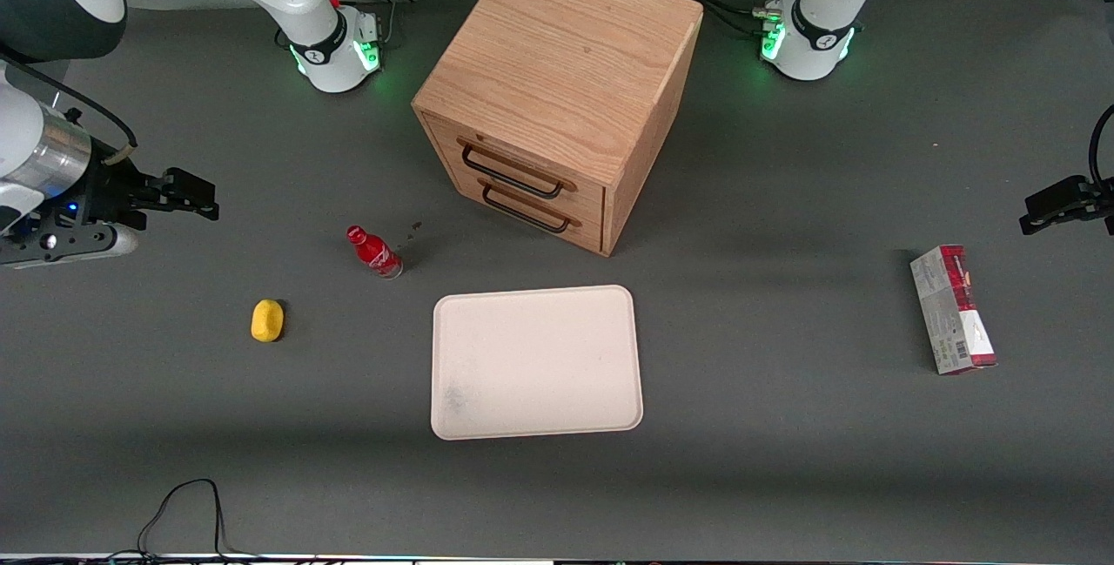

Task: Place coke bottle on tray
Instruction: 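Move the open right gripper toward the red Coca-Cola bottle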

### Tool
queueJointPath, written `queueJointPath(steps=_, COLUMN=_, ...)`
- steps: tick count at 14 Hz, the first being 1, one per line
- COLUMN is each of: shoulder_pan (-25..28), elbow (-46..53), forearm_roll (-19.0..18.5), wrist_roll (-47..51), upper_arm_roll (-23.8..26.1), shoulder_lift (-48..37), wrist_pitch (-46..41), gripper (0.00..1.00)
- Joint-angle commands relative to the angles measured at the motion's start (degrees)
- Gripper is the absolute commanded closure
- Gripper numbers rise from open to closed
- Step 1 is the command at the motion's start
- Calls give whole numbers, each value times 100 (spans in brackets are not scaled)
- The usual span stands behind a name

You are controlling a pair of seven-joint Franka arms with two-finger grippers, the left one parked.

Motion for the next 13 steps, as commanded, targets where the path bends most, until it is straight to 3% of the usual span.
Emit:
queueJointPath(steps=1, shoulder_pan=29, elbow=-142, forearm_roll=-43, wrist_roll=-123, upper_arm_roll=-51, shoulder_lift=-191, wrist_pitch=-9, gripper=0)
queueJointPath(steps=13, shoulder_pan=28, elbow=-133, forearm_roll=211, wrist_roll=-18, upper_arm_roll=-157, shoulder_lift=-173, wrist_pitch=-88, gripper=0)
